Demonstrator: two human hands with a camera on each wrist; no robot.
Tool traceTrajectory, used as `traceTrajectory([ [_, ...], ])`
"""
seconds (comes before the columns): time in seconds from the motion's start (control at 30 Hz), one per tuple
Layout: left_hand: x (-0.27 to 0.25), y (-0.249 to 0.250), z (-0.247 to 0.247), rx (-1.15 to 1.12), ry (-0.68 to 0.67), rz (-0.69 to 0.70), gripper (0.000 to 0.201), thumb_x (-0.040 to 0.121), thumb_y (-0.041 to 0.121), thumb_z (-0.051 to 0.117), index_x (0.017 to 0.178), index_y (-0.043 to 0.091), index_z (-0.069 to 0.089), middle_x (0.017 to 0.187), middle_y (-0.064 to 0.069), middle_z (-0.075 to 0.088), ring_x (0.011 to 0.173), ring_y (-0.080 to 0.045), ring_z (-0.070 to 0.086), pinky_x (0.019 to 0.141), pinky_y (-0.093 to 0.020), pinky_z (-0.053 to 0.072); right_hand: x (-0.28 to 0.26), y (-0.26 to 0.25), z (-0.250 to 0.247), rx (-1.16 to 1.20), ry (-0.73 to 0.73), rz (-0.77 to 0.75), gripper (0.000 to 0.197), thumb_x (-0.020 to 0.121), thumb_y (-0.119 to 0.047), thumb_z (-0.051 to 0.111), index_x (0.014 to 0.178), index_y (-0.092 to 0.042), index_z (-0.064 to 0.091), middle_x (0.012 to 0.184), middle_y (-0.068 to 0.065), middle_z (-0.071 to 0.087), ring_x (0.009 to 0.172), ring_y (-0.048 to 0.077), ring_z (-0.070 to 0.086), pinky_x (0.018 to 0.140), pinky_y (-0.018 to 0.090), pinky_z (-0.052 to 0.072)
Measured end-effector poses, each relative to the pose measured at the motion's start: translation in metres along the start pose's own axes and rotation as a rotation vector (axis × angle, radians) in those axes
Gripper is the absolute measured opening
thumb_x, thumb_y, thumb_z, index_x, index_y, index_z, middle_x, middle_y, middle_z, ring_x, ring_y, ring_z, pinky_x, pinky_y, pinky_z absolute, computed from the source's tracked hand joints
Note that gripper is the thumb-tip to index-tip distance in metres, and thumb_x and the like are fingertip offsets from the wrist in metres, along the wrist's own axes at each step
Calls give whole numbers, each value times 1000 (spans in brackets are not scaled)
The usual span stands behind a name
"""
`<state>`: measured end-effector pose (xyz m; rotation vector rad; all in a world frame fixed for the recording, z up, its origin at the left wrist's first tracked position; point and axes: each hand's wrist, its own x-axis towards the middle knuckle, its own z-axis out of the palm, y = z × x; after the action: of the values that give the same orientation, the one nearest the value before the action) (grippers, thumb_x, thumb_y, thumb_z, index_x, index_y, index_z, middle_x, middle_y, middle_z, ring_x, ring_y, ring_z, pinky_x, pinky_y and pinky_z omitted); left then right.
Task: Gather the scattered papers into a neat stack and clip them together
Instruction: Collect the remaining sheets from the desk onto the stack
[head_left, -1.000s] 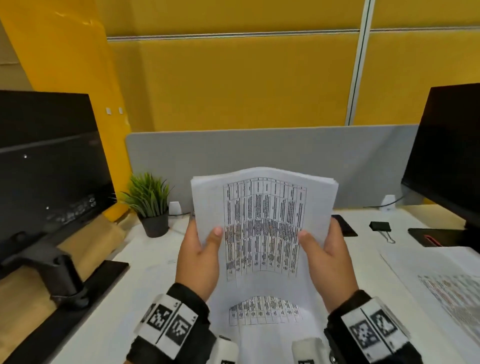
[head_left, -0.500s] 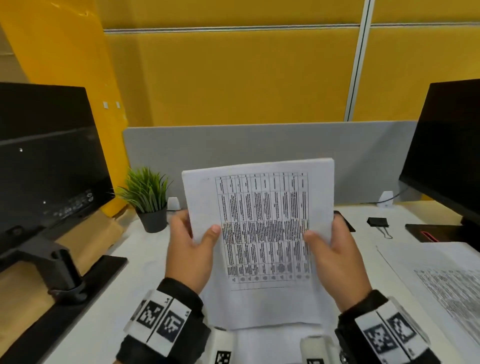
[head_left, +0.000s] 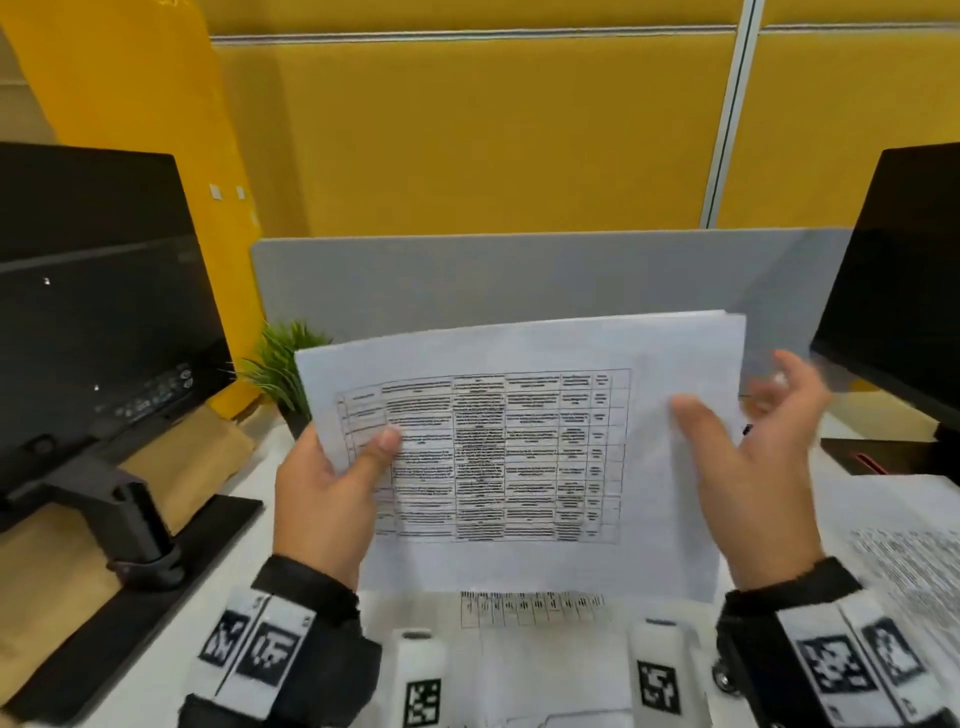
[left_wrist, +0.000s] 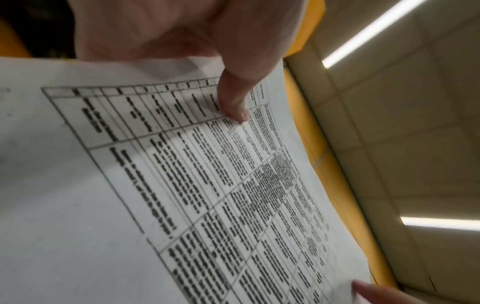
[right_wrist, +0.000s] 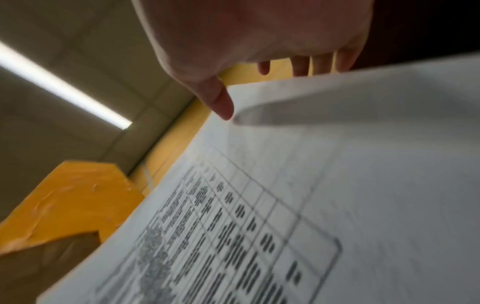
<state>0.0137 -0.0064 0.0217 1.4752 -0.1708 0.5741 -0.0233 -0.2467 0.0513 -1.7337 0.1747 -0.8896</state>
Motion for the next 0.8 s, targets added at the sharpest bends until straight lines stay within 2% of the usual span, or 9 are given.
traceTrajectory([
  [0.07,-8,-10,0,-42,16,-55,27,79,13,64,104,22,62,103,4,71,96,-13,68,81,-32,55,-3,12,2,200,-147,161,39,89,-14,56,121,-28,38,107,-15,56,97,4,56,73,24,43],
  [0.13,-18,-21,0,-44,7,-92,33,72,22,68,104,20,61,103,0,71,95,-16,68,79,-35,55,-9,26,4,209,-192,235,27,88,-7,51,104,-28,47,96,-15,60,94,8,59,69,27,44],
  [0.33,-29,-45,6,71,-6,-188,27,87,12,58,112,23,59,105,6,68,100,-16,64,88,-39,51,-23,46,15,178,-227,385,31,89,-3,46,112,-22,43,104,-4,58,90,12,55,62,26,41],
  [0.4,-22,-40,7,124,31,-142,28,89,8,55,110,27,58,105,8,66,101,-13,62,91,-40,50,-18,35,15,84,-114,271,38,87,-4,51,116,-22,35,110,-3,53,102,18,53,72,27,44],
  [0.5,-12,-12,10,195,-6,56,28,88,10,57,101,34,57,101,14,65,98,-2,60,86,-31,50,-12,-1,12,-363,53,-242,66,78,-14,63,134,-19,27,137,5,36,132,25,30,107,42,26],
  [0.53,-10,-1,13,222,-51,138,26,87,13,59,97,37,56,98,16,65,94,1,61,81,-26,51,-9,-13,12,-495,-21,-410,68,76,-21,63,135,-20,28,137,4,36,133,25,28,108,46,23],
  [0.6,-6,20,19,328,-156,303,13,85,22,58,93,34,58,90,15,66,85,0,62,70,-23,52,3,-31,15,-685,-260,-584,46,77,-27,62,120,-21,47,112,2,54,118,28,47,94,44,37],
  [0.7,0,40,18,434,-53,496,14,79,27,62,91,26,55,89,8,61,82,-10,57,71,-34,50,26,-38,13,-560,-470,-514,11,82,-20,65,90,-15,60,77,0,63,79,27,59,68,35,46],
  [0.8,13,40,7,364,201,513,76,65,28,80,125,17,36,119,9,41,109,-3,47,96,-25,41,37,-34,1,-202,-479,-364,17,82,-10,68,93,-23,64,87,-9,71,82,1,64,72,14,48],
])
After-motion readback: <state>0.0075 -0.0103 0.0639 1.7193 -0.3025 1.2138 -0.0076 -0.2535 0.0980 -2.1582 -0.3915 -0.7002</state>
